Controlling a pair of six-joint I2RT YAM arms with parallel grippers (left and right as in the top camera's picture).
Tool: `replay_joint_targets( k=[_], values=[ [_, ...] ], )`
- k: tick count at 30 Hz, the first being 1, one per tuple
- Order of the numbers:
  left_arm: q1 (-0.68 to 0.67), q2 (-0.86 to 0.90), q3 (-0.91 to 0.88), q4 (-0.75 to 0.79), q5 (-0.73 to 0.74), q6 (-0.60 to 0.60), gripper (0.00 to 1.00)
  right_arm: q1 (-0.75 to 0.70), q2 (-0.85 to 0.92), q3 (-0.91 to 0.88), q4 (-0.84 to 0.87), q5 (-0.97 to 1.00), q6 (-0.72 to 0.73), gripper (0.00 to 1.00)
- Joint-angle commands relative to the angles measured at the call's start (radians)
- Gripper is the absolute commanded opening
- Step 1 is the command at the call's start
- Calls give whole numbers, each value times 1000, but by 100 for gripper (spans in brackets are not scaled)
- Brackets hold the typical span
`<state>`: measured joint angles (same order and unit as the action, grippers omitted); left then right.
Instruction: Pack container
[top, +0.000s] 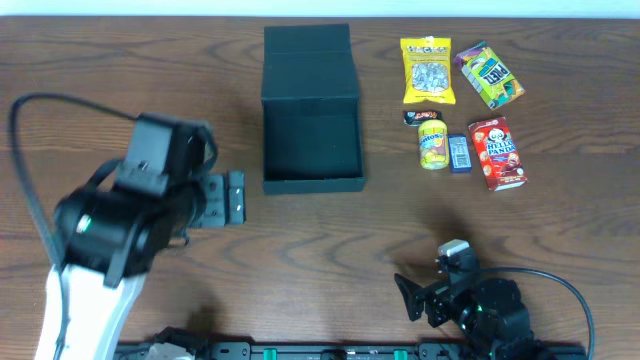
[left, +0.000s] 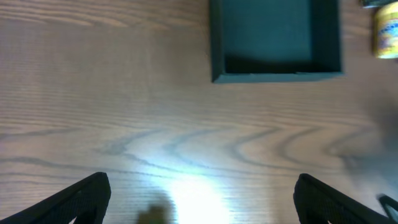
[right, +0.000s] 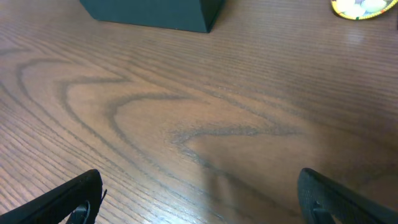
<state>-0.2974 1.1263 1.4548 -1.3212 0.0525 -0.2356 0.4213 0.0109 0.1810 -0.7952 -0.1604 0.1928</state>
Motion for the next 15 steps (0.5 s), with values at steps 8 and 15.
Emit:
replay_joint_targets(
  k=[8,15],
  values=[
    [2,-293,-95,-24,45,-4,95,5,-5,-5,-2,-1,-14,99],
    [2,-375,-180,-31,42,-4,95,5,-5,-5,-2,0,-15,99]
  ],
)
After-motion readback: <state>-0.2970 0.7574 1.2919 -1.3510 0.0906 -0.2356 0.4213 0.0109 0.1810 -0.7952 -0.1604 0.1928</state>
